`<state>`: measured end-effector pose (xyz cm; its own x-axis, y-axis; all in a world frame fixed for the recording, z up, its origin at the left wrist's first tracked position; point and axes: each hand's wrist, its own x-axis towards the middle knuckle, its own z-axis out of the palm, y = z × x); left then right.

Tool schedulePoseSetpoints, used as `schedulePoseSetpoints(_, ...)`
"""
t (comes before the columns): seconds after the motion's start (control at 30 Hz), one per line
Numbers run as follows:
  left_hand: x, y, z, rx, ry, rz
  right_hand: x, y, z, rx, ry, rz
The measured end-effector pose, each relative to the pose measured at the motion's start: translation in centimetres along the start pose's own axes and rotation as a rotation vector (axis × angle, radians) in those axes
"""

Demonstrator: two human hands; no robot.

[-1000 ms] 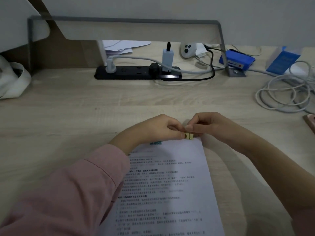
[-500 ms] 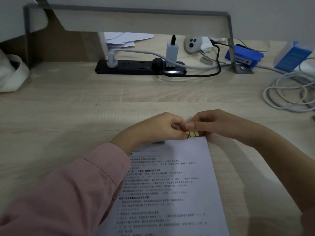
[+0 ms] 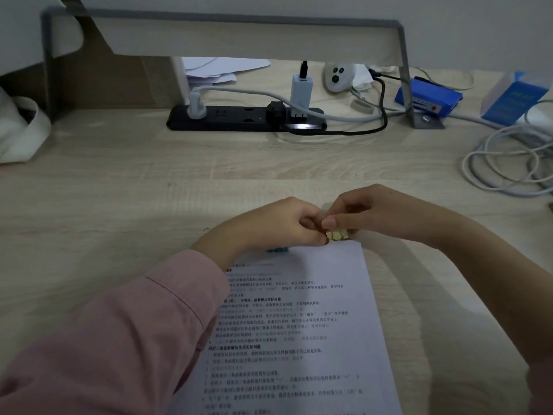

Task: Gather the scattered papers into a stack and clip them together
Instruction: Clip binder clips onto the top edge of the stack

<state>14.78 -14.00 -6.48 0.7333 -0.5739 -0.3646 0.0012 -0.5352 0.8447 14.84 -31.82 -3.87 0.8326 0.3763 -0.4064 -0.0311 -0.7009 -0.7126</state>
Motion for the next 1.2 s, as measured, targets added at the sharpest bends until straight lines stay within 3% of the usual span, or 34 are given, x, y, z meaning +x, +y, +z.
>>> schedulePoseSetpoints(0.2, -0.1, -0.1, -0.1, -0.048, -0.036, -0.012, -0.1, 0.6, 0.2, 0.202, 0.067, -0.020)
schedulePoseSetpoints(0.37, -0.3, -0.7, -0.1, -0.131, 0.000, 0.009, -0.1, 1.2, 0.7, 0.344, 0.005, -0.028)
schedulePoseSetpoints(0.93, -0.6, -0.9, -0.1, -0.124, 0.020, 0.089, 0.9, 0.4, -0.2, 0.335, -0.280, 0.067)
schedulePoseSetpoints(1.2, -0.8, -1.2, -0.4, -0.102, 0.037, 0.100, 0.6, 1.4, -0.3, 0.345, -0.241, 0.067)
